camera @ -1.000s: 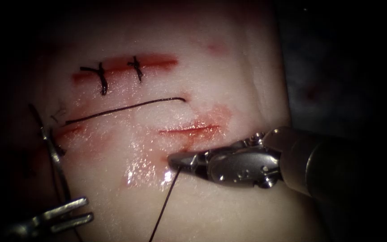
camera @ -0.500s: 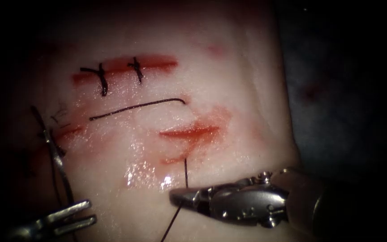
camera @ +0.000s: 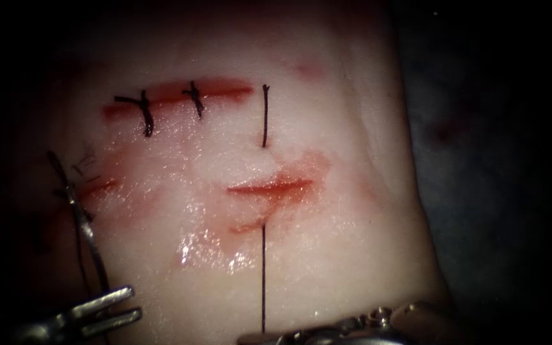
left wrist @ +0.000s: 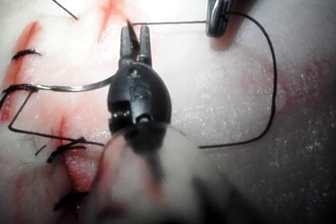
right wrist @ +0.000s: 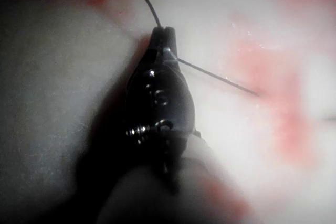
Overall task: Wound Closure
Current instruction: Use right hand to grasp and pull suture until a short tail remains
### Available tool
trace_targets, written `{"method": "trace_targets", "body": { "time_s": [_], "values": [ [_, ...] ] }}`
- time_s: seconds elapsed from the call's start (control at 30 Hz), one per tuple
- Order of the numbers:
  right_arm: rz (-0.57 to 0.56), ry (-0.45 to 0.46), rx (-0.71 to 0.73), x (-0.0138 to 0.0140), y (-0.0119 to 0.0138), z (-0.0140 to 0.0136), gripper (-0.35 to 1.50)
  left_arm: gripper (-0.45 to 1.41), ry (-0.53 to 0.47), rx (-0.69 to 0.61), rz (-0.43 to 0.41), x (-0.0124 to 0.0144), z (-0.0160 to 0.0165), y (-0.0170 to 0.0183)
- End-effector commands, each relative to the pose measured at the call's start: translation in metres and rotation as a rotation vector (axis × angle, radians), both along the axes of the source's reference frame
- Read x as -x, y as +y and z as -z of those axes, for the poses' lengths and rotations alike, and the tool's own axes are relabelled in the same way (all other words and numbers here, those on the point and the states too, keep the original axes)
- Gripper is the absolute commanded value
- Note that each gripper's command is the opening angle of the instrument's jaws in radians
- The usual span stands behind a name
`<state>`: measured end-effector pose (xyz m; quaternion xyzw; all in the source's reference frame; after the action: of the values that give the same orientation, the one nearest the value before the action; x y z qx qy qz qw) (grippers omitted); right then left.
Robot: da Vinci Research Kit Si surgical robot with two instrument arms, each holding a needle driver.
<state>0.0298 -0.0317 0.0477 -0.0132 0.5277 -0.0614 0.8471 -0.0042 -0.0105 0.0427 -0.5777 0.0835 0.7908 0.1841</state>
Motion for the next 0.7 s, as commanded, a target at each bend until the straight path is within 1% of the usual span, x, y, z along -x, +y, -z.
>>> {"method": "trace_targets", "body": {
  "time_s": [0.03, 0.17, 0.33, 0.37, 0.4, 0.43, 0.47, 0.5, 0.6, 0.7],
  "values": [
    [0.004, 0.002, -0.001, -0.0006, -0.0001, -0.0008, -0.35, -0.45, -0.003, 0.0, -0.002, 0.0005, -0.0006, 0.0001],
    [0.01, 0.031, -0.04, -0.0007, -0.0009, -0.001, -0.35, -0.45, -0.003, 0.0, -0.002, 0.0006, -0.0007, 0.0002],
    [0.008, 0.035, -0.099, -0.001, -0.0022, -0.0011, -0.35, -0.45, -0.003, -0.002, -0.002, 0.0006, -0.0006, 0.0005],
    [-0.007, 0.05, -0.101, -0.001, -0.0022, -0.0011, 0.02, -0.45, -0.003, -0.003, -0.002, 0.0006, -0.0006, 0.0005],
    [-0.043, 0.057, -0.107, -0.0009, -0.0021, -0.001, 0.51, -0.45, -0.003, -0.003, -0.002, 0.0006, -0.0006, 0.0006],
    [-0.099, 0.06, -0.101, -0.0007, -0.0018, -0.0009, 1.2, -0.45, -0.004, -0.004, -0.002, 0.0005, -0.0006, 0.0006],
    [-0.163, 0.058, -0.09, -0.0002, -0.0014, -0.0007, 1.28, -0.45, -0.004, -0.004, -0.002, 0.0005, -0.0006, 0.0006],
    [-0.178, 0.054, -0.089, 0.0003, -0.0009, -0.0004, 1.31, -0.45, -0.004, -0.004, -0.002, 0.0005, -0.0006, 0.0007],
    [-0.217, 0.021, -0.104, 0.0026, 0.0011, 0.0008, 1.35, -0.45, -0.004, -0.006, -0.003, 0.0004, -0.0006, 0.0008],
    [-0.262, 0.006, -0.082, 0.0053, 0.0041, 0.002, 1.35, -0.45, -0.004, -0.008, -0.003, 0.0004, -0.0007, 0.001]
  ]
}}
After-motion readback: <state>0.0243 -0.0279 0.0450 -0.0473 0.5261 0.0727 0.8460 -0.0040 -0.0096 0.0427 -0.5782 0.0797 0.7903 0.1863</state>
